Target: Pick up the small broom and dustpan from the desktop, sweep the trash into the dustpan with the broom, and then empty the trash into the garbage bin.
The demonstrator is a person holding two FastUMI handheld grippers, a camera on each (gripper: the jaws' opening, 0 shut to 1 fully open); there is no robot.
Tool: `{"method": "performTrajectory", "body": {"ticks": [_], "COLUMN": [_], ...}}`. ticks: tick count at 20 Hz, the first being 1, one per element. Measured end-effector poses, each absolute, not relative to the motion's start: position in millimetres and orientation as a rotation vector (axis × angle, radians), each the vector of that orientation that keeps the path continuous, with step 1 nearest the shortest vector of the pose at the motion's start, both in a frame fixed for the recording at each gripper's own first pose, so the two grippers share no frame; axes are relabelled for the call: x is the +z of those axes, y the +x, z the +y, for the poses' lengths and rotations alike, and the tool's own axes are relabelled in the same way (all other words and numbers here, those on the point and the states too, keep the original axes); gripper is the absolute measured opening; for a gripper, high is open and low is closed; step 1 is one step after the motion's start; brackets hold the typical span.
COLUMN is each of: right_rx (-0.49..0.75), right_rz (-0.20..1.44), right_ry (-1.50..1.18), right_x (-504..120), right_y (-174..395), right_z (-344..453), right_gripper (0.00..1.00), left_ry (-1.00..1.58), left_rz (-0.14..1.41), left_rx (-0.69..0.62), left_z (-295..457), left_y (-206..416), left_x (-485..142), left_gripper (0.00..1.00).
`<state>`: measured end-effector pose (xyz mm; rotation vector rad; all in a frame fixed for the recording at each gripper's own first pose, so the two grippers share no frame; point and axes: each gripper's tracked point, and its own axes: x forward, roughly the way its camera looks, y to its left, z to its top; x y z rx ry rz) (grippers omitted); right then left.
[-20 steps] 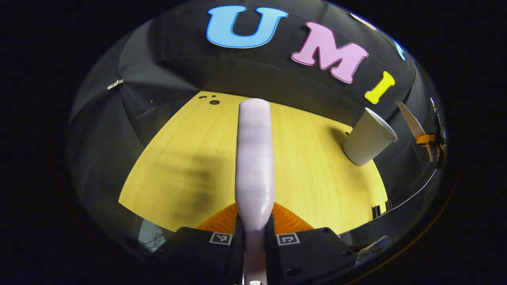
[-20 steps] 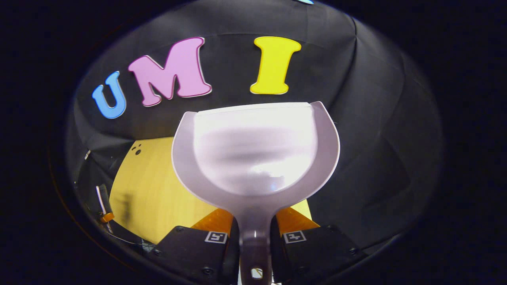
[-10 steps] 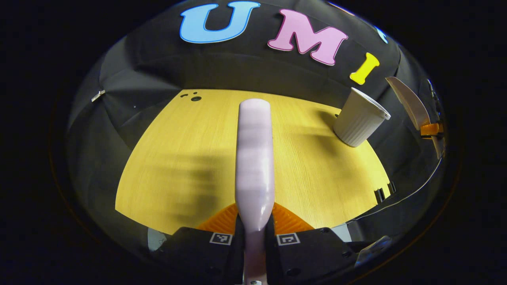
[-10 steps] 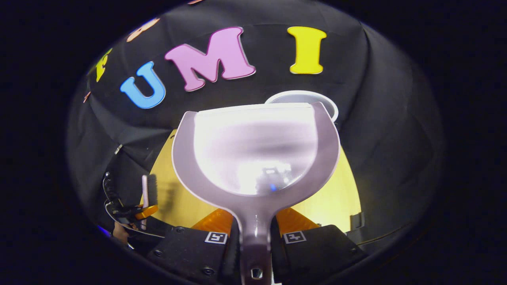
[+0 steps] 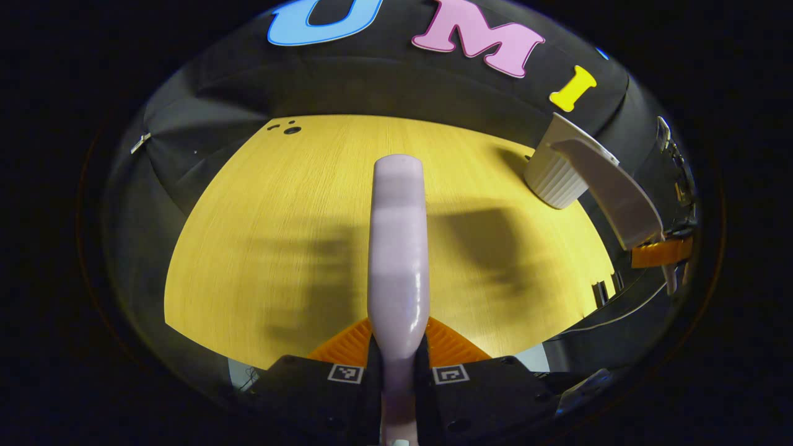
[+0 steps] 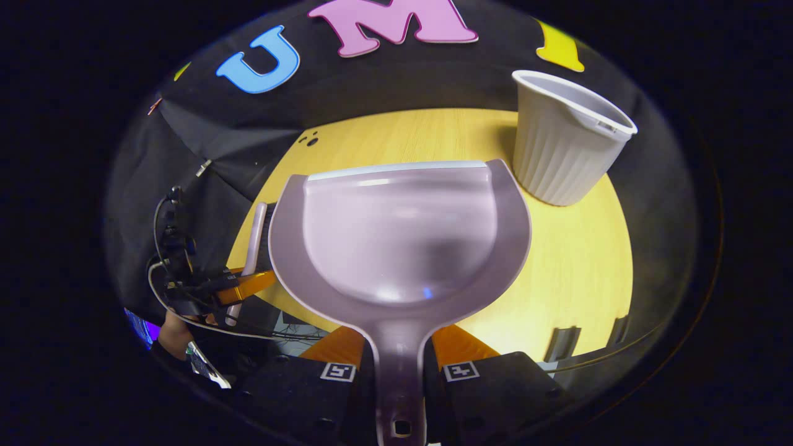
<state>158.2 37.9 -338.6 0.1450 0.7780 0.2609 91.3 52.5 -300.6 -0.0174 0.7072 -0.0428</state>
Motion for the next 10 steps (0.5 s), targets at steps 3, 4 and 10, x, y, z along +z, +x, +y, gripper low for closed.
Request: {"method": "performTrajectory", "body": {"ticks": [3,4,10], "right_rx": [0.236,0.230,0.147], "right_rz": [0.842,0.857,0.878], "right_ry": [0.149,0.142,0.053], "right_x": [-379,-388,-424], "right_y": [187,198,249], "right_z": [49,51,41], "right_gripper": [0.40,0.40,0.36], "left_ry": [-0.018,-0.015,0.017], "left_rz": [0.768,0.784,0.898], "left_rx": [-0.015,-0.010,0.023], "left_z": [55,54,60], "left_y": [103,107,137], "left_x": [-322,-327,-359], "left_gripper": [0.26,0.25,0.25]}}
